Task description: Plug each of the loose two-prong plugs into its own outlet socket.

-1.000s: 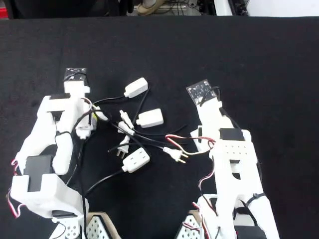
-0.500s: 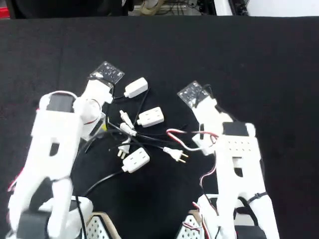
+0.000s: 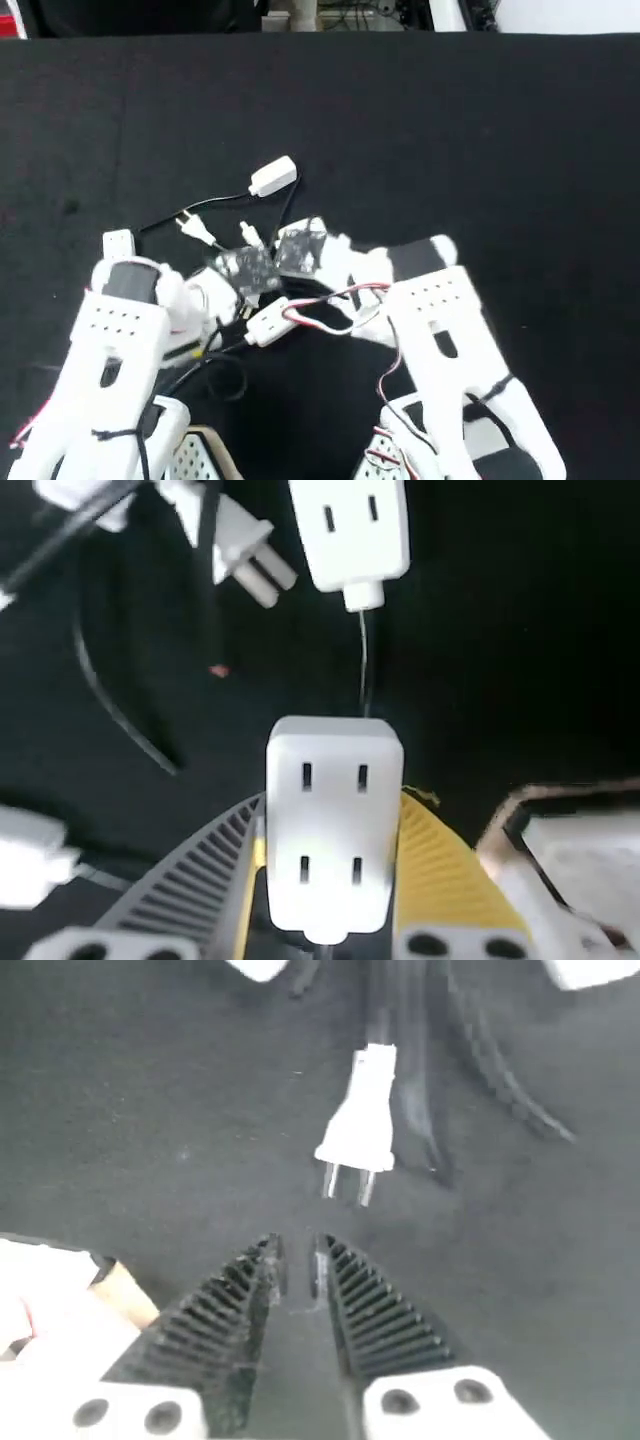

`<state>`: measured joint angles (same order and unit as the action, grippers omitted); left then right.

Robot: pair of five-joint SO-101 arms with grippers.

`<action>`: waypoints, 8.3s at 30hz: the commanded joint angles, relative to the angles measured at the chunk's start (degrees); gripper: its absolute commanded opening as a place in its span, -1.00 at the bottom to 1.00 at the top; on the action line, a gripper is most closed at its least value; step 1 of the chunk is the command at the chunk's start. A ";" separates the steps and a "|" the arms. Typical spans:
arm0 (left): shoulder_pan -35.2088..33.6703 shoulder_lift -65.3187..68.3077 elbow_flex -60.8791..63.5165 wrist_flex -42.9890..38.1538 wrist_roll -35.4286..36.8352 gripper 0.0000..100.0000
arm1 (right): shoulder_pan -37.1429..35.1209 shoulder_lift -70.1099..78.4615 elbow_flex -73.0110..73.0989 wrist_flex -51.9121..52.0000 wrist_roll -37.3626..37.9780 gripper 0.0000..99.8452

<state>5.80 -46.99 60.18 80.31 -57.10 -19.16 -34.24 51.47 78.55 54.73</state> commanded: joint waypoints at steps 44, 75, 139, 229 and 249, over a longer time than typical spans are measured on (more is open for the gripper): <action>0.57 -6.59 21.05 -22.33 -0.44 -0.55 | 1.32 28.97 -10.33 -15.91 -0.09 -0.74; 0.48 -6.59 21.14 -22.24 0.09 -0.55 | 2.81 36.88 -20.44 -5.19 -8.26 -0.98; 0.40 -6.68 22.02 -22.86 15.12 -0.55 | 24.97 37.32 -15.96 -13.10 28.22 -0.72; 0.48 -6.68 13.14 -16.35 15.56 -0.55 | -0.18 -44.18 -19.38 -19.43 -58.11 -0.98; 1.19 -14.15 -3.21 -15.65 49.93 -0.55 | -8.26 -46.81 12.88 -48.62 -60.84 -0.98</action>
<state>6.15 -56.31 56.48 70.11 -14.55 -26.02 -81.80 64.57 30.46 -5.58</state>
